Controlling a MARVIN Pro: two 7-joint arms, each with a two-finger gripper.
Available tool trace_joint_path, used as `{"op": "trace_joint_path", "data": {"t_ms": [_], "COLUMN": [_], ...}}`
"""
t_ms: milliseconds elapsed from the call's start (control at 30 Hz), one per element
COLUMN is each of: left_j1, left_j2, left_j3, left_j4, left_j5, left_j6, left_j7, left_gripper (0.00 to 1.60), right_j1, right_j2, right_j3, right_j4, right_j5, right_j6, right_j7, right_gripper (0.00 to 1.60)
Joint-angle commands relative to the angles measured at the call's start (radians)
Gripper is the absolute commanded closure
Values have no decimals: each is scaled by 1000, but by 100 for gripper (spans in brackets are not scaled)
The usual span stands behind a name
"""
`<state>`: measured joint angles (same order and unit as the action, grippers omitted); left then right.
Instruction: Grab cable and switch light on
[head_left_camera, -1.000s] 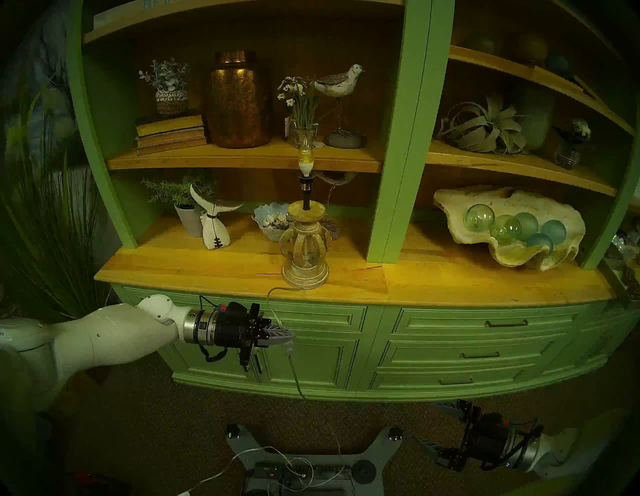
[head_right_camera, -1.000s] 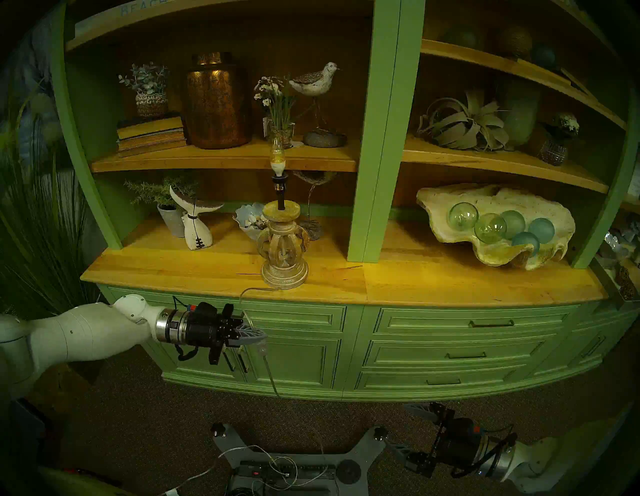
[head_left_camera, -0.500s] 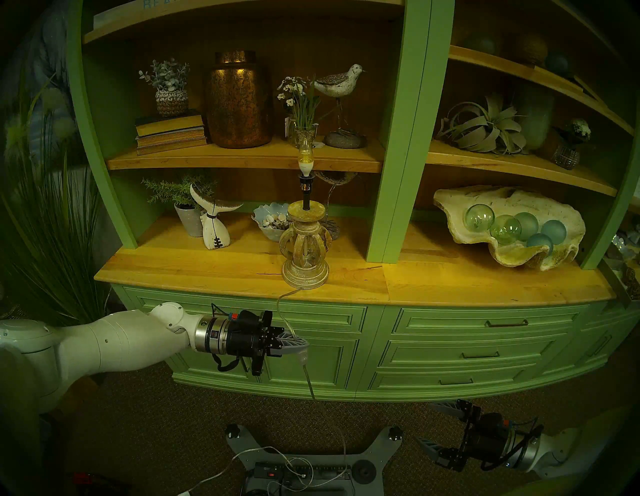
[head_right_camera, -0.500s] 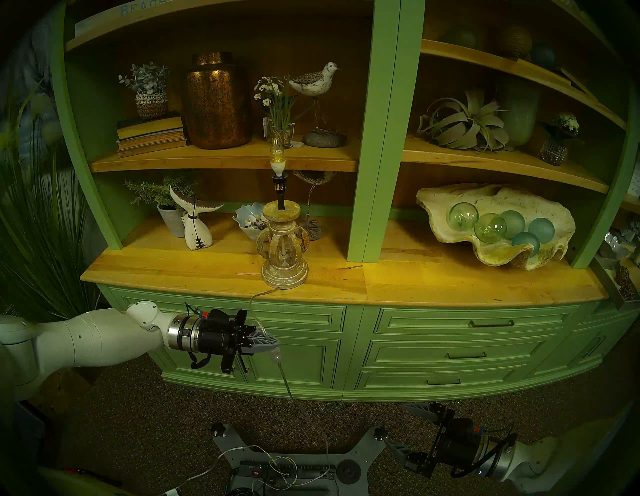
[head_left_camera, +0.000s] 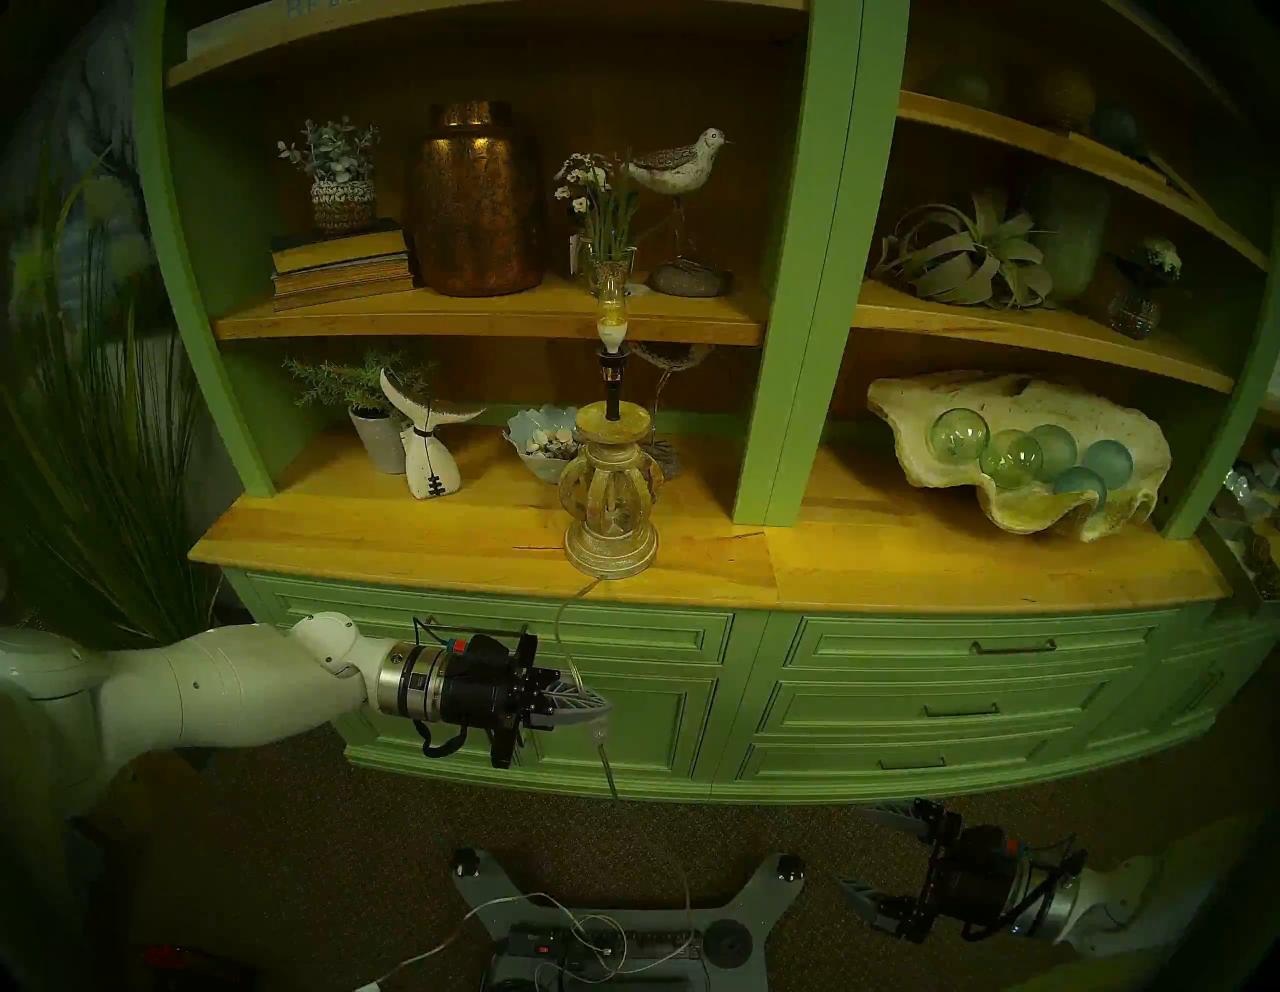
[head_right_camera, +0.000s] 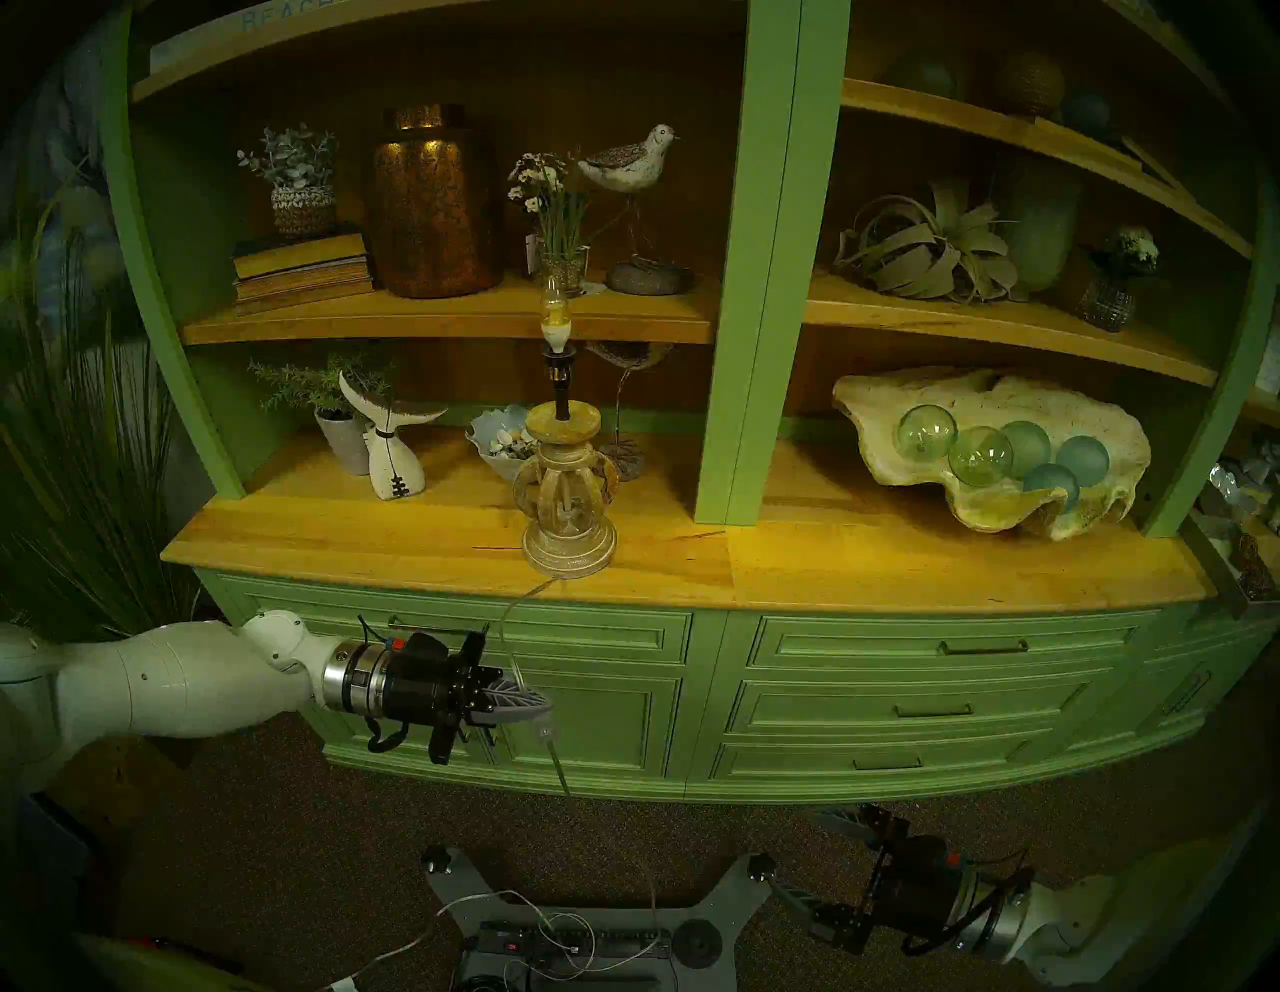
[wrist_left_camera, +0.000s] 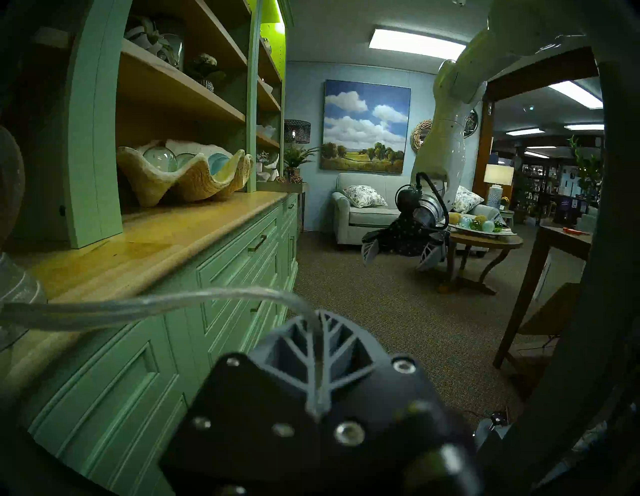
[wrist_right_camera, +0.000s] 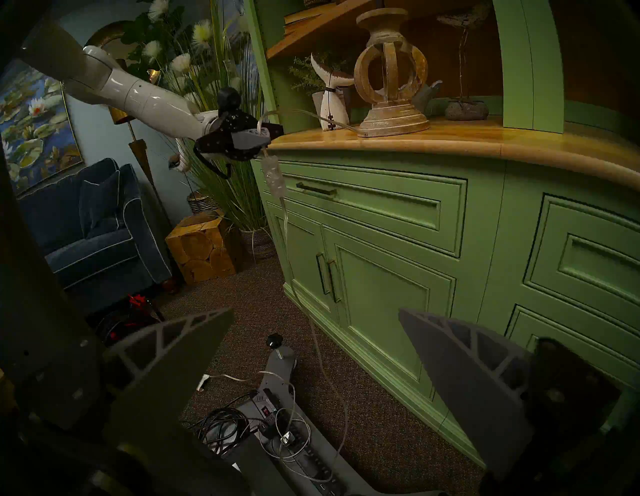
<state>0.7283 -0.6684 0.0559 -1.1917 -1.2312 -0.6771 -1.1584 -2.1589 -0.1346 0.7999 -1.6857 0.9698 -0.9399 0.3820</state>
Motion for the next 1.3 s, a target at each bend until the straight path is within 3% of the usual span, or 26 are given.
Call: {"op": "trace_joint_path", "data": {"t_ms": [0,633,1267], "left_j1": [-57,-97,-102], "left_j2": [3,7,6], "left_j3": [9,75,82], "left_j4": [-19,-32,-29], "left_j5": [-13,-21,-22], "left_j6": [-19,-44,-50], "left_j7": [-102,-66,-70], "left_gripper": [160,160,160], "right_j1": [2,2,189], "right_j2": [5,5,-95], "right_j3": [3,3,126], "right_j4": [-11,-11,-137], "right_j5": [1,1,-87], "right_j6": [-5,-5,214], "right_j7": [0,0,130], "right_gripper": [0,0,0]}}
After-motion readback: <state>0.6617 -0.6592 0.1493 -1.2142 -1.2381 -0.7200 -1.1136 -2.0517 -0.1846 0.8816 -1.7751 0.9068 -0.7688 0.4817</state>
